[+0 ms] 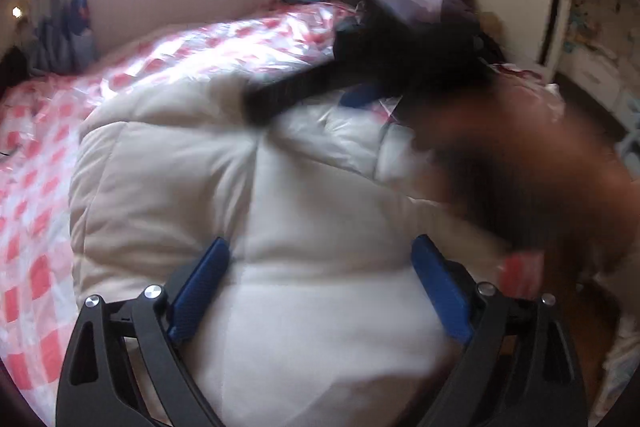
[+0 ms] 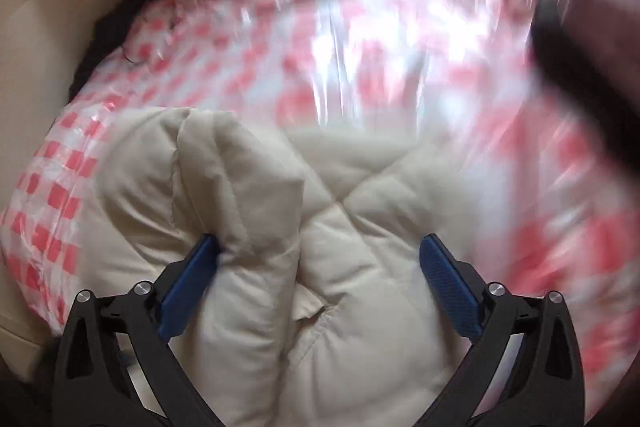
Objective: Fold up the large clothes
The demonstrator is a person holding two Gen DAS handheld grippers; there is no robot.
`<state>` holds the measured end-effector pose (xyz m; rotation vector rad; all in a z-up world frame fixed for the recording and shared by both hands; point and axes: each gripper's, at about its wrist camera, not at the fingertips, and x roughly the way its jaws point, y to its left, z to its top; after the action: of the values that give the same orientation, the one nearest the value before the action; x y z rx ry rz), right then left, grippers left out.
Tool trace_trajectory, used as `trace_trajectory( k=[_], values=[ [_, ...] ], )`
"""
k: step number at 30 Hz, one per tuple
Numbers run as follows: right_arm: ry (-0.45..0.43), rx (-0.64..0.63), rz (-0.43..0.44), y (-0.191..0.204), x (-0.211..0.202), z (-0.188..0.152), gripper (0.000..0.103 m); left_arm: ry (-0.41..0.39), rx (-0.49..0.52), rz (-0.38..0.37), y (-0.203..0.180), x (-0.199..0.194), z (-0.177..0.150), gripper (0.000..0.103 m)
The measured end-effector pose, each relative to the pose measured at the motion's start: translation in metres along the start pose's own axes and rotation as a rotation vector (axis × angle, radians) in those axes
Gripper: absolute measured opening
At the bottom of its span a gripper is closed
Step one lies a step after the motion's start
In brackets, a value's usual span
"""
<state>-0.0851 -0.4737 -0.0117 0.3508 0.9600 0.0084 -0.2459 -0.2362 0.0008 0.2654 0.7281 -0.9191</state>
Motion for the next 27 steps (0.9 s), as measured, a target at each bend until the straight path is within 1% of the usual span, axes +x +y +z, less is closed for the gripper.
trace_trajectory(
  k=[1,2,3,5,6,7,9,11,12,14,15,16,18,20,21,23,26,27],
  values=[
    [-0.023,0.055,0.043,-0.011,0.007,-0.01,0.097,0.007,-0.017,-0.041,0.005,-0.005,0.002,0.088],
    [-0.04,0.069,0.046,-0.014,0.003,-0.013,0.097,-0.004,-0.06,-0.09,0.014,-0.019,0.004,0.088],
    [-0.052,0.075,0.053,-0.015,-0.001,-0.014,0.097,-0.039,-0.14,-0.144,0.031,-0.039,0.002,0.088],
    [-0.058,0.076,0.065,-0.017,-0.004,-0.015,0.097,-0.093,-0.276,-0.171,0.068,-0.068,-0.002,0.088],
    [-0.057,0.076,0.064,-0.017,-0.007,-0.016,0.097,-0.124,-0.379,-0.17,0.096,-0.081,-0.01,0.088],
    [-0.06,0.072,0.049,-0.016,-0.011,-0.016,0.097,-0.136,-0.464,-0.168,0.119,-0.086,-0.016,0.09],
    [-0.071,0.043,-0.003,-0.007,-0.009,-0.011,0.097,-0.122,-0.644,-0.166,0.168,-0.08,-0.034,0.092],
    [-0.087,0.024,-0.037,0.002,-0.013,-0.012,0.097,-0.074,-0.756,-0.193,0.195,-0.06,-0.048,0.092],
    [-0.094,0.025,-0.039,0.002,-0.012,-0.014,0.097,-0.046,-0.784,-0.211,0.199,-0.049,-0.052,0.092],
    [-0.097,0.046,-0.018,-0.004,-0.007,-0.014,0.097,0.039,-0.801,-0.314,0.196,-0.017,-0.056,0.092],
    [-0.104,0.057,-0.001,-0.008,-0.004,-0.014,0.097,0.093,-0.783,-0.347,0.183,0.003,-0.056,0.092],
    [-0.113,0.064,0.015,-0.011,-0.004,-0.015,0.097,0.103,-0.758,-0.357,0.172,0.012,-0.054,0.095],
    [-0.124,0.081,0.027,-0.011,-0.003,-0.016,0.097,0.068,-0.643,-0.271,0.15,0.007,-0.04,0.095],
    [-0.124,0.105,0.037,-0.006,-0.001,-0.013,0.097,0.032,-0.6,-0.267,0.148,-0.006,-0.032,0.095],
    [-0.122,0.124,0.059,0.002,0.002,-0.01,0.097,0.015,-0.576,-0.249,0.153,-0.014,-0.028,0.094],
    [-0.122,0.147,0.111,0.023,0.012,-0.004,0.097,-0.007,-0.556,-0.203,0.172,-0.032,-0.027,0.093],
    [-0.118,0.146,0.229,0.088,0.043,0.003,0.097,-0.028,-0.554,-0.098,0.22,-0.072,-0.033,0.093],
    [-0.12,0.138,0.274,0.115,0.054,0.004,0.097,-0.033,-0.566,-0.057,0.242,-0.089,-0.04,0.093]
  ],
)
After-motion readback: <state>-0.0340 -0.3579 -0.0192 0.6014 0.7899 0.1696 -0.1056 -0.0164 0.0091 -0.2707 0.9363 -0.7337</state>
